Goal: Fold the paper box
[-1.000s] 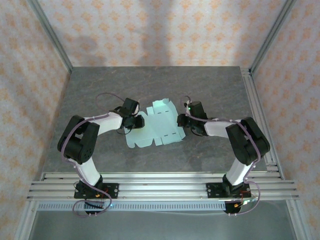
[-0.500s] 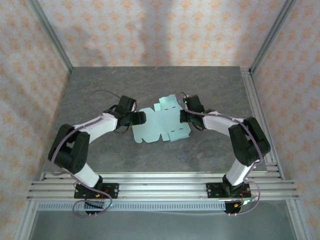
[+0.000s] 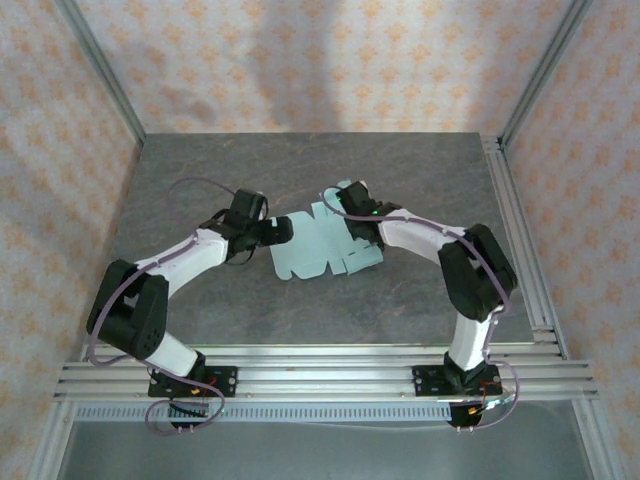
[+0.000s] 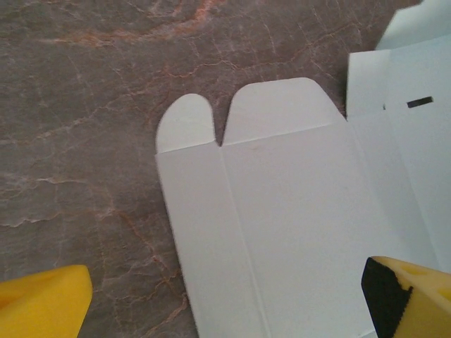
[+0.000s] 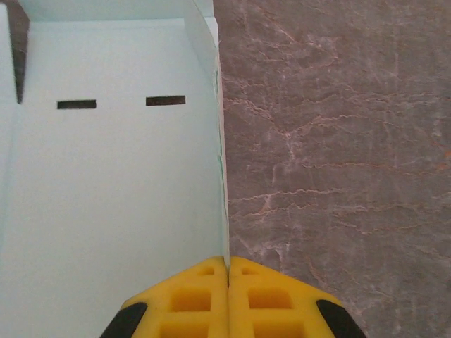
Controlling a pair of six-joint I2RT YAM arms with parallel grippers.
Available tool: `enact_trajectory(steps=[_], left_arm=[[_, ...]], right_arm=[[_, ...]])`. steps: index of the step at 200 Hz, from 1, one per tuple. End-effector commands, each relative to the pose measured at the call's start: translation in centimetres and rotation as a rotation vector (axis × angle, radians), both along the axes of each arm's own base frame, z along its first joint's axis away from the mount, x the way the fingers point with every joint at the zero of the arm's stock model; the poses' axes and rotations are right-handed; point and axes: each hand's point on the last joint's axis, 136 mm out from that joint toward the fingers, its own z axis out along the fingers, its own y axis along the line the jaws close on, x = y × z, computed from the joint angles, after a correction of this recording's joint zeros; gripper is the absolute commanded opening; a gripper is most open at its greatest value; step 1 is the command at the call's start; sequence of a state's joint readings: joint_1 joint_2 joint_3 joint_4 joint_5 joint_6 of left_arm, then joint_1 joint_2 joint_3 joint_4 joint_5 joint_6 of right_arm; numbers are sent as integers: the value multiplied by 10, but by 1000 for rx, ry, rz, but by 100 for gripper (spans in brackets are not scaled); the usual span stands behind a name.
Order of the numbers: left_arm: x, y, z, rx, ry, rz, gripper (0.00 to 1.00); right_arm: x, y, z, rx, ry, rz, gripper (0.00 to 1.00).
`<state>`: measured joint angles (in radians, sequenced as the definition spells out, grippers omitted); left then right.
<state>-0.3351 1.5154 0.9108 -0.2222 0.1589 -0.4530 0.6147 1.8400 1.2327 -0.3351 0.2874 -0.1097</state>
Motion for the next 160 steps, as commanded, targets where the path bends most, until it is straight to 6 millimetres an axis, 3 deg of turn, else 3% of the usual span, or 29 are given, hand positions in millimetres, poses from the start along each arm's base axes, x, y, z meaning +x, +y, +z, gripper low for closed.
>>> enact_trajectory(steps=[1,83,109,160], left_arm=[[-5,16,1,22,5,54,100],[-4,22,4,25,-1,59,100],[-4,22,5,26,-6,56,100],[1,21,8,-5,-25,58,100]], right_arm=[[1,-20,4,-193,-30,-67,0],[7,-20,6,-466,-110,-110,0],[4,-3,1,-299,-66,-45,0],[-21,65,-17,154,126,250,0]])
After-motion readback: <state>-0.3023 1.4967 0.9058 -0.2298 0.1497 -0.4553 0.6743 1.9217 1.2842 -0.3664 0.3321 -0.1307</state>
